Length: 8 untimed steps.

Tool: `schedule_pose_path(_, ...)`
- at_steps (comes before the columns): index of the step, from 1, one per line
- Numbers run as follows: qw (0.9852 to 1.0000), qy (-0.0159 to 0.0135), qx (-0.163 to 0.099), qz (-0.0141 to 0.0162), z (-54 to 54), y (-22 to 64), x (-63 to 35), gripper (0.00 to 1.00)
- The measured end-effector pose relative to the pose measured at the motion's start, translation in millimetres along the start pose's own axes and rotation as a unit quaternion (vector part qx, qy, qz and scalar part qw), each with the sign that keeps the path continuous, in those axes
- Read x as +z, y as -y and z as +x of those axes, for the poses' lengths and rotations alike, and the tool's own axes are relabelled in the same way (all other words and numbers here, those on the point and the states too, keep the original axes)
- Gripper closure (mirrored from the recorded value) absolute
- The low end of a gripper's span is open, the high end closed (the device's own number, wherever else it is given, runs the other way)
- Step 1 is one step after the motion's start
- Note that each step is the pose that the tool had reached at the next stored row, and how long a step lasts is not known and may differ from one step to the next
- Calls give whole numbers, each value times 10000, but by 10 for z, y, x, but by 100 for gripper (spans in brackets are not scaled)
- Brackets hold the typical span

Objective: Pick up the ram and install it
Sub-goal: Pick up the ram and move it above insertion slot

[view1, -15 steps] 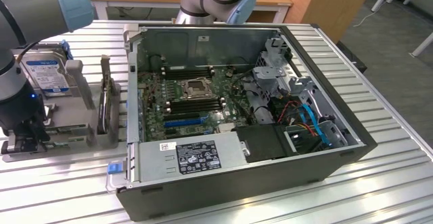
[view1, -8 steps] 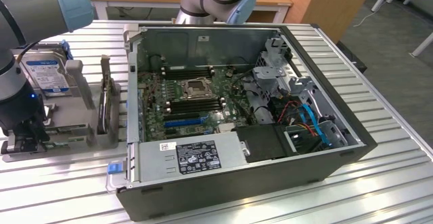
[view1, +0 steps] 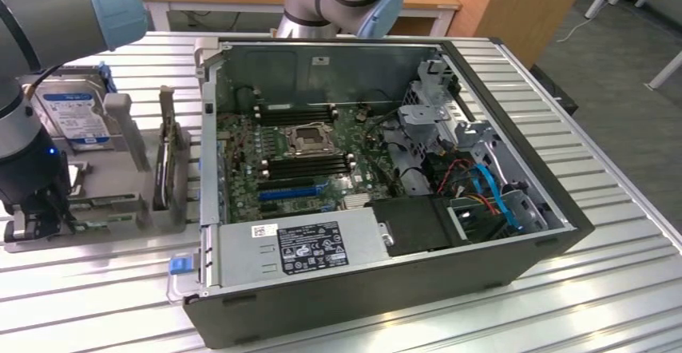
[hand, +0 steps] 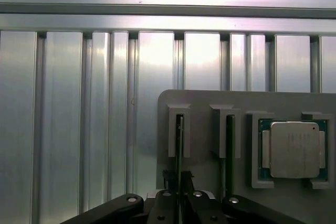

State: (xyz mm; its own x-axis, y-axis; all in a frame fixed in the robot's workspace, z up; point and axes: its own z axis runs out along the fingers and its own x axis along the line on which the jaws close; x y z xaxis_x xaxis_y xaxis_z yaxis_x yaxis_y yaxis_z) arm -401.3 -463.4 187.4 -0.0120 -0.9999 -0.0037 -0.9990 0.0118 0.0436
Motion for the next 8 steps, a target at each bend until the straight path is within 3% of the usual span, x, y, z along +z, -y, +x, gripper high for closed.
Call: schedule_pose_path(8, 10000, 0, 0, 0, 0, 0, 0, 86)
